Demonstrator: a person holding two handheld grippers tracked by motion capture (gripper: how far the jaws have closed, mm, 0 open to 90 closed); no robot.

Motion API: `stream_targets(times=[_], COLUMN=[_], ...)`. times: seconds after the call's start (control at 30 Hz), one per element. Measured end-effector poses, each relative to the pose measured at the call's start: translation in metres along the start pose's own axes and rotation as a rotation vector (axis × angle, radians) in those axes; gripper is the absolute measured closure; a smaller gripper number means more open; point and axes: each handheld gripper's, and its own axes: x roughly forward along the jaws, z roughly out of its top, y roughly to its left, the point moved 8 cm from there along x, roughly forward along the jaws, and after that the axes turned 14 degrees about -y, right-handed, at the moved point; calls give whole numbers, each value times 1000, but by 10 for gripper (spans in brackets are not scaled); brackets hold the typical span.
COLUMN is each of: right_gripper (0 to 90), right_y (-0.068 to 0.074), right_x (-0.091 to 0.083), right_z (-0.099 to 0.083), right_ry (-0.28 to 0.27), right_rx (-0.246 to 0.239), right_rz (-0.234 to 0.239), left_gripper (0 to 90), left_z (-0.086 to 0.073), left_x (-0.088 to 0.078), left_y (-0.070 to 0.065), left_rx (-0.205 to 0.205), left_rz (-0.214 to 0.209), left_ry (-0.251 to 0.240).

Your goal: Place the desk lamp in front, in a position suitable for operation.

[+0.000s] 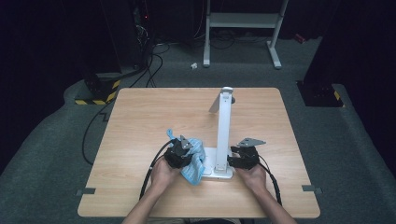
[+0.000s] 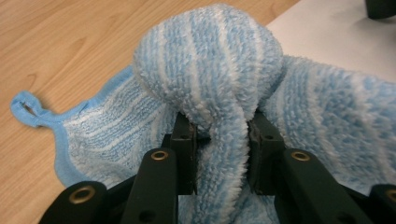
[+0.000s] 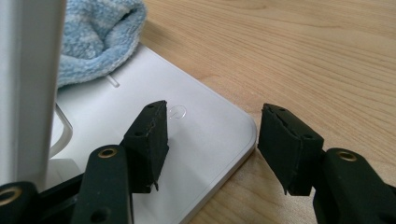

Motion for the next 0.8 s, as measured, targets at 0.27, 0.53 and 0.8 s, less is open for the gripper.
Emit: stream_targets(times=[0.27,0.53,0.8], right_gripper=[418,416,415], right_y=[1,1,0], right_x=[1,3,3], right_z=[1,1,1], right_ry=[-4,-5,-3], right_rx=[2,8,16], right_rz=[-15,-21,-18], left_gripper=[688,685,661], left_z=[11,15,4], left_x=[17,20,-26], left_y=[12,20,-16], left_rx=[12,-43,-70], left_rz=[37,16,-109], left_ry=[18,7,-47])
